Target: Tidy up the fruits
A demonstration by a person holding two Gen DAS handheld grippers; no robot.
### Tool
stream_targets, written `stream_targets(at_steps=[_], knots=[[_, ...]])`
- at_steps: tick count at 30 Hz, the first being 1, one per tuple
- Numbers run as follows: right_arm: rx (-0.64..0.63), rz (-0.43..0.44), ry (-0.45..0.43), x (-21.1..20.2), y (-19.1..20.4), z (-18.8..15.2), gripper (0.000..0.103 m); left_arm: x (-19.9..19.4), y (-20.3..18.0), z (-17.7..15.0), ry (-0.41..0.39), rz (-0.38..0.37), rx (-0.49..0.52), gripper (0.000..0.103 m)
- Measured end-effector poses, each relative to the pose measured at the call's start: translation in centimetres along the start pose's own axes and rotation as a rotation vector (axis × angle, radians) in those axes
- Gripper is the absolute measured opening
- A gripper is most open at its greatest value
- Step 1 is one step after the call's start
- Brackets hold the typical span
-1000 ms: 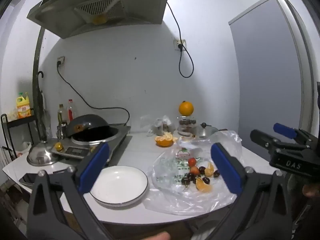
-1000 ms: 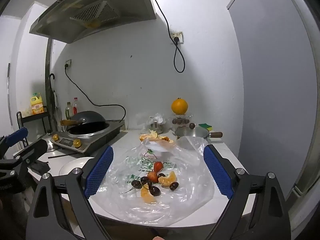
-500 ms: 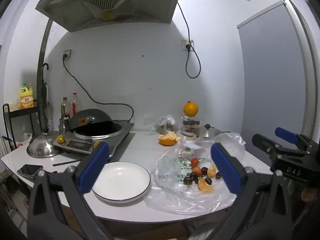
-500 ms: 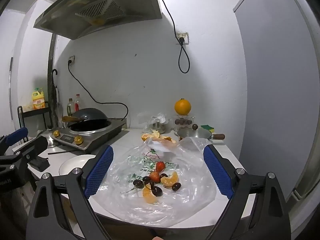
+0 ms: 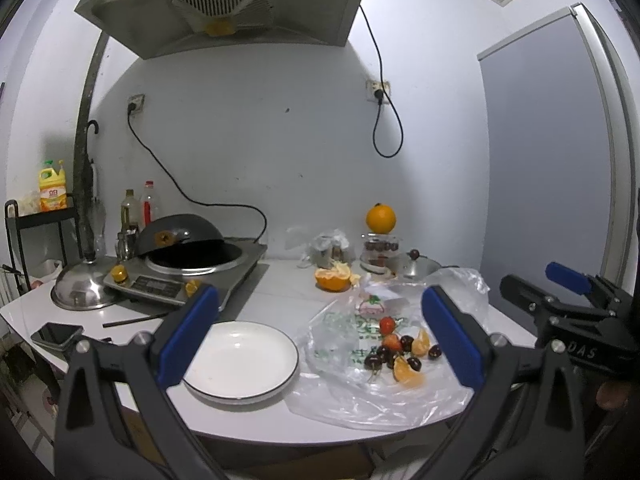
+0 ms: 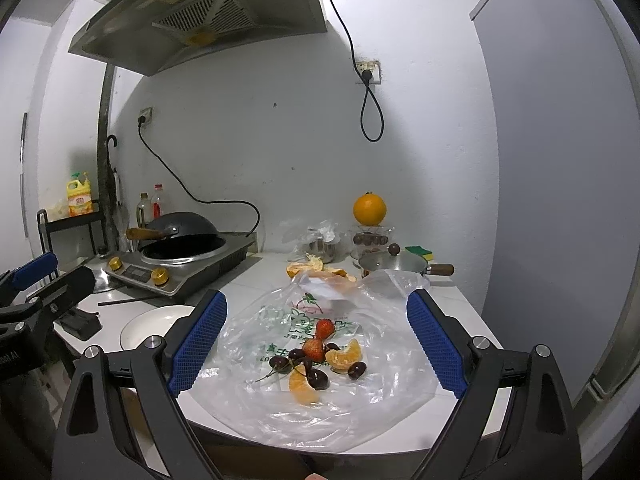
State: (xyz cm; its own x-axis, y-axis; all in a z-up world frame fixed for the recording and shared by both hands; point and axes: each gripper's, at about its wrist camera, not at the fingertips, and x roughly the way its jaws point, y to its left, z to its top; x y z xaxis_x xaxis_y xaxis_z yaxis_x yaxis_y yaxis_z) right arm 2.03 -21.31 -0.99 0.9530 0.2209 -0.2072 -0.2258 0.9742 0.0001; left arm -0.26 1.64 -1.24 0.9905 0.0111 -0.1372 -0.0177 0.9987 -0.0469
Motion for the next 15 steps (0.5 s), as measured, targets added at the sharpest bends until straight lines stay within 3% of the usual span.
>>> stream_targets(at_steps=[15], knots=[[-0.009, 0.002, 0.000, 0.09, 0.18, 0.27, 0.094, -0.08, -0.04, 0.23, -0.005, -0.005, 0.000, 0.102]])
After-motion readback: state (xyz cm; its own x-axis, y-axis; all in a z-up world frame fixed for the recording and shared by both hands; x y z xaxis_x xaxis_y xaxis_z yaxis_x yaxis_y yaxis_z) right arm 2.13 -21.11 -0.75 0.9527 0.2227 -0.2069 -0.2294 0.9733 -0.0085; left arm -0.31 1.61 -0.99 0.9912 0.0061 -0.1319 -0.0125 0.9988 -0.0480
